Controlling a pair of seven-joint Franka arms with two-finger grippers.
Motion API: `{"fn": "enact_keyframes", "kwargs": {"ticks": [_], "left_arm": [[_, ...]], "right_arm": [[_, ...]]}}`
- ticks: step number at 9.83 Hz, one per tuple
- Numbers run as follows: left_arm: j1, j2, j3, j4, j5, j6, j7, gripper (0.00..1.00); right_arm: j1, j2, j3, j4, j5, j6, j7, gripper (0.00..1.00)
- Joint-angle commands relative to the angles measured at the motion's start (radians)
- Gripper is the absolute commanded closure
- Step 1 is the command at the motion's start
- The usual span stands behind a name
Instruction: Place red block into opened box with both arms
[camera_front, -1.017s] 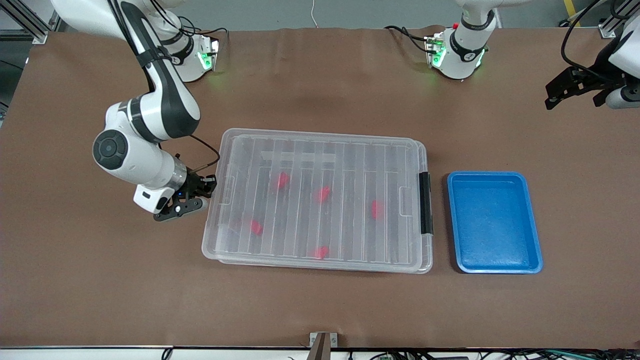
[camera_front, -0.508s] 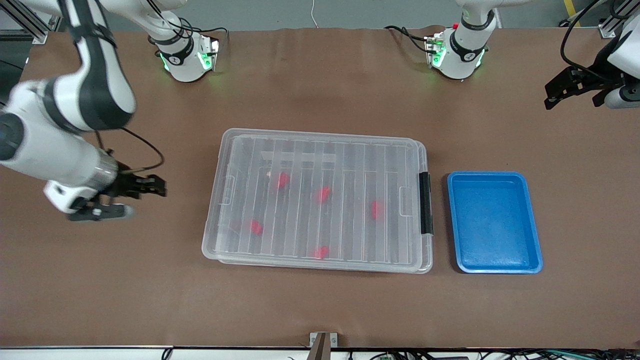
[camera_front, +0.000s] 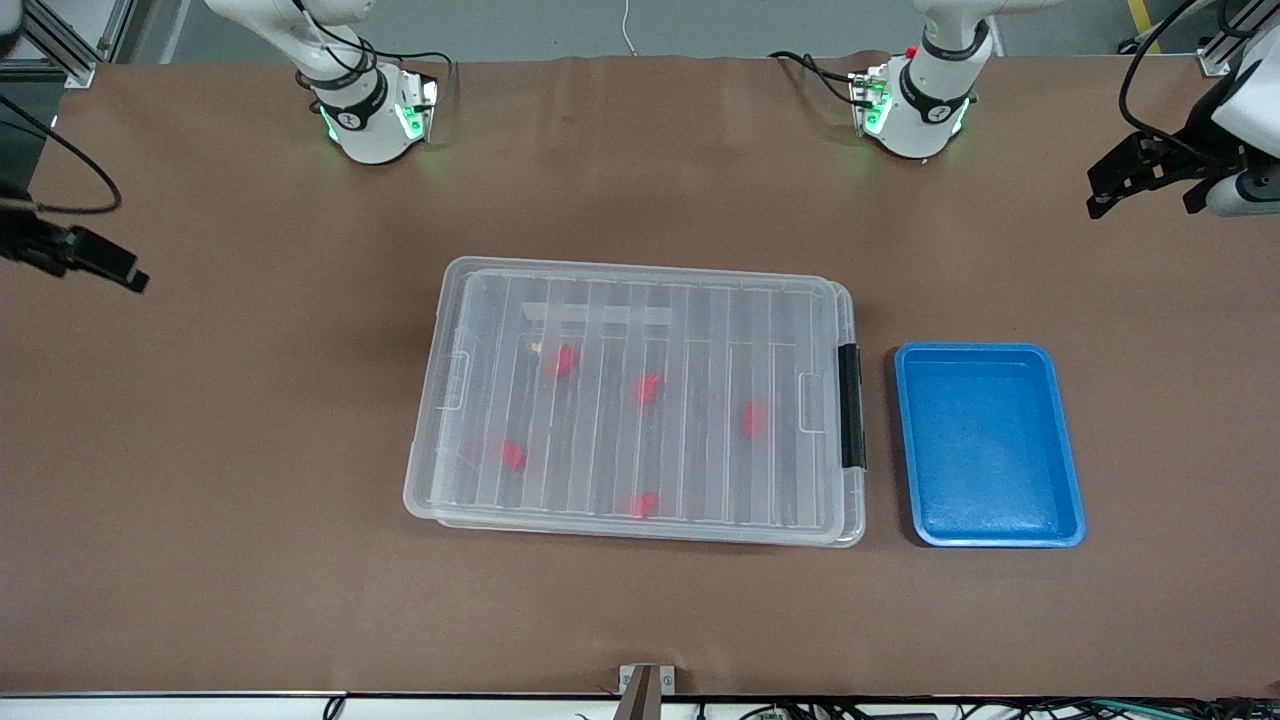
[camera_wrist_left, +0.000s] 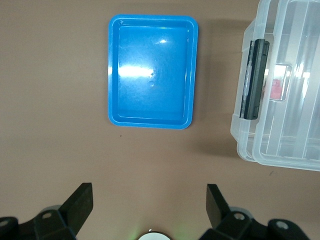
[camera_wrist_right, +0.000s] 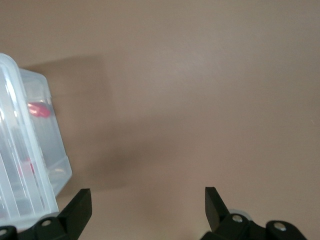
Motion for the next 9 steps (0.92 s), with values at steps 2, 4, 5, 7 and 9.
{"fn": "enact_keyframes", "kwargs": {"ticks": [2, 4, 5, 7, 9], "left_arm": [[-0.008, 0.023, -0.002, 0.002, -0.008, -0.013, 0.005, 0.00], [-0.010, 0.044, -0.002, 0.031, -0.007, -0.013, 0.005, 0.00], [-0.010, 0.049, -0.002, 0.034, -0.008, -0.013, 0.005, 0.00], [-0.010, 0.051, -0.002, 0.035, -0.008, -0.013, 0.002, 0.00], [-0.007, 0.049, -0.008, 0.034, -0.008, -0.014, -0.001, 0.00]], "right_arm": [[-0.007, -0.037, -0.039, 0.042, 0.004, -0.045, -0.134, 0.00], [-0.013, -0.010, -0.040, 0.100, 0.004, -0.062, -0.139, 0.00], [-0.015, -0.004, -0.039, 0.111, 0.005, -0.063, -0.140, 0.00], [-0.010, -0.003, -0.040, 0.108, 0.004, -0.079, -0.139, 0.00], [-0.010, -0.002, -0.040, 0.107, 0.005, -0.077, -0.139, 0.00]]}}
